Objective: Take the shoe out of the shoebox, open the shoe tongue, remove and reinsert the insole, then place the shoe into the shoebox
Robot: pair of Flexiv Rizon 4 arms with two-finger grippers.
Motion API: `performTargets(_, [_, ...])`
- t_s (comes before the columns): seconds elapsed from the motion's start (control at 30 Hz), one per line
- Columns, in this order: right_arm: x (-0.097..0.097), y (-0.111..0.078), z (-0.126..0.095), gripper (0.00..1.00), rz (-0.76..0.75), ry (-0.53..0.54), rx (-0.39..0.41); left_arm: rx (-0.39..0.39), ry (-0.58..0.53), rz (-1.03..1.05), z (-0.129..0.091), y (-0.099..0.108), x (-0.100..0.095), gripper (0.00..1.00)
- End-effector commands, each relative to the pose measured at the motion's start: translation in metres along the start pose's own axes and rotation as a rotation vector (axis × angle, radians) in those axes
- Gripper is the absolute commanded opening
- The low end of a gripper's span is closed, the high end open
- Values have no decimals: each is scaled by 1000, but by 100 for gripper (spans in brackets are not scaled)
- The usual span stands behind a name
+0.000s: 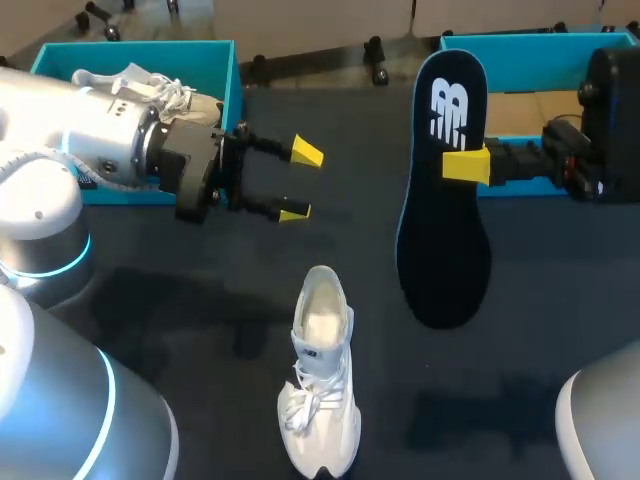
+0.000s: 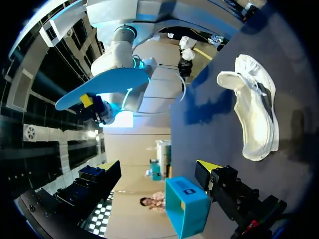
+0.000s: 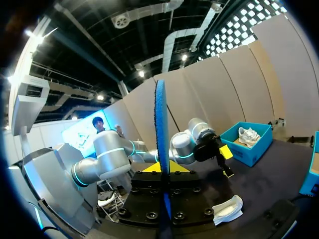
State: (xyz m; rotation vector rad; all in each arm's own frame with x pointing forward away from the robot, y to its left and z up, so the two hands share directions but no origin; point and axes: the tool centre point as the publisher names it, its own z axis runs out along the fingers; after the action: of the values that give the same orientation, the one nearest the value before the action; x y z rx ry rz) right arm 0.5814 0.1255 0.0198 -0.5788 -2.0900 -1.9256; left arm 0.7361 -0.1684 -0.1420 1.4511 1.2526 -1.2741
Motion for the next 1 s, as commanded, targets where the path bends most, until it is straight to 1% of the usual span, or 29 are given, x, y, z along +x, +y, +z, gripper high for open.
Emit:
performTargets(0.03, [2, 2, 6, 0, 2, -6, 1, -4, -61, 15, 4, 7, 2, 100])
performTargets(0.17, [2, 2, 6, 0, 2, -6, 1, -32, -113, 31, -1, 8, -8, 100])
performTargets(0.4, [2, 2, 6, 0, 2, -6, 1, -32, -113, 31, -1, 8, -8, 100])
performTargets(0.7, [-47, 26, -18, 0, 87, 76, 26, -32, -113, 31, -1, 8, -8, 100])
performTargets(0.83, [-72, 27, -27, 0, 158, 119, 29, -32, -113, 31, -1, 8, -8, 100])
performTargets(1.0, [-101, 26, -34, 0, 256, 140, 33, -32, -113, 31, -1, 8, -8, 100])
